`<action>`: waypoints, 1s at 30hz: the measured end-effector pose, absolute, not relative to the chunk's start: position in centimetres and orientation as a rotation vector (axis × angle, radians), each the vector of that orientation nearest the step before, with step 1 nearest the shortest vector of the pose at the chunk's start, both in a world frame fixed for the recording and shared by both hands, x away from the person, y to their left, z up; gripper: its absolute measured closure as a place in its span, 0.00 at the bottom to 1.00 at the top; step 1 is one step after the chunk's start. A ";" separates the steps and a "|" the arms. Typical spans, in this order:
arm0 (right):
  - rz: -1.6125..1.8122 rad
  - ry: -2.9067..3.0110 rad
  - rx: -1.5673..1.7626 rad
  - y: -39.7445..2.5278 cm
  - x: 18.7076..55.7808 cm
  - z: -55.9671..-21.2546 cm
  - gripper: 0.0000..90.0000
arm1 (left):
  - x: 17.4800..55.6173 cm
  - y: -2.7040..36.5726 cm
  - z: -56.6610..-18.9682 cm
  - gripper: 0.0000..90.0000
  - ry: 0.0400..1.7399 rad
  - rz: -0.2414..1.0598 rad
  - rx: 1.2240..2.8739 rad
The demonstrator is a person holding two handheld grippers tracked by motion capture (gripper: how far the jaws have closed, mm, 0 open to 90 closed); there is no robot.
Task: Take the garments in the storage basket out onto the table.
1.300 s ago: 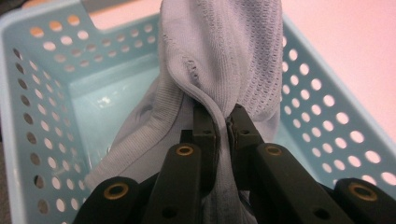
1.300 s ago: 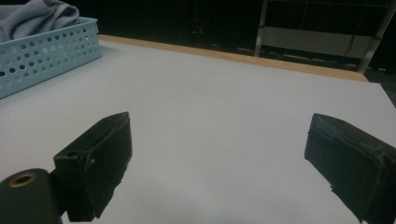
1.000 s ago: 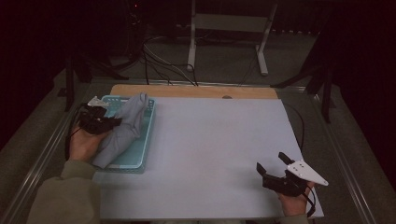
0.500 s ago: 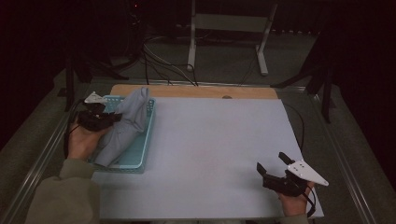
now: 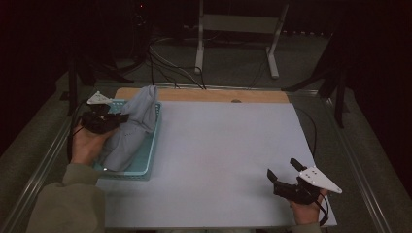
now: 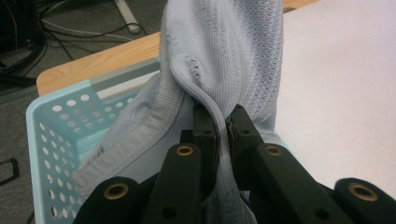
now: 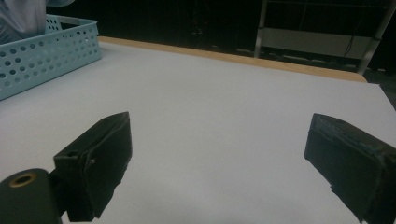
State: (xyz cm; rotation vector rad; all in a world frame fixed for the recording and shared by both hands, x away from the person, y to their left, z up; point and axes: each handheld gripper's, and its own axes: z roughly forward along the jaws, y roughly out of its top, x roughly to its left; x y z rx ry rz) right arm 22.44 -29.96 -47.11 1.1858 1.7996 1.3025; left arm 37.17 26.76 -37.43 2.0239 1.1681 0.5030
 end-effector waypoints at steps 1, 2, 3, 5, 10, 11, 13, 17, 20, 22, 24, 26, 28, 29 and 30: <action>1.302 1.800 1.186 -30.0 22.4 -47.1 0.08 | 37.2 26.7 -37.4 0.95 1.168 0.502 2.022; 1.303 1.800 1.186 -30.0 22.4 -47.1 0.08 | 37.2 26.7 -37.3 0.95 1.164 0.502 2.020; 1.303 1.800 1.186 -30.0 22.4 -47.1 0.08 | 37.2 26.7 -37.3 0.95 1.164 0.502 2.020; 1.303 1.800 1.186 -29.9 22.4 -47.1 0.08 | 37.2 26.7 -37.1 0.95 1.161 0.500 2.014; 1.302 1.798 1.186 -29.9 22.4 -47.1 0.08 | 37.2 26.7 -36.8 0.95 1.152 0.498 2.003; 1.303 1.798 1.186 -29.9 22.4 -47.1 0.08 | 37.2 26.7 -36.5 0.95 1.145 0.500 1.996; 1.304 1.797 1.185 -30.0 22.4 -47.1 0.08 | 37.1 26.7 -36.3 0.95 1.142 0.500 1.994; 1.304 1.796 1.186 -30.0 22.4 -47.1 0.08 | 37.1 26.5 -36.0 0.95 1.130 0.501 1.985; 1.304 1.795 1.186 -30.0 22.4 -47.1 0.08 | 37.1 26.3 -35.7 0.95 1.120 0.502 1.980; 1.303 1.795 1.187 -30.0 22.4 -47.1 0.08 | 37.1 26.1 -35.5 0.95 1.111 0.501 1.979; 1.304 1.795 1.186 -30.0 22.4 -47.1 0.08 | 37.1 25.9 -35.3 0.95 1.104 0.499 1.977; 1.305 1.795 1.186 -30.0 22.4 -47.1 0.08 | 37.2 25.8 -35.2 0.95 1.099 0.499 1.977; 1.306 1.794 1.187 -30.0 22.4 -47.1 0.08 | 37.2 25.6 -35.0 0.95 1.092 0.501 1.979; 1.306 1.794 1.187 -30.0 22.4 -47.1 0.08 | 37.2 25.6 -35.0 0.95 1.092 0.501 1.979; 1.306 1.794 1.186 -30.0 22.4 -47.1 0.08 | 37.2 25.4 -34.9 0.95 1.084 0.500 1.975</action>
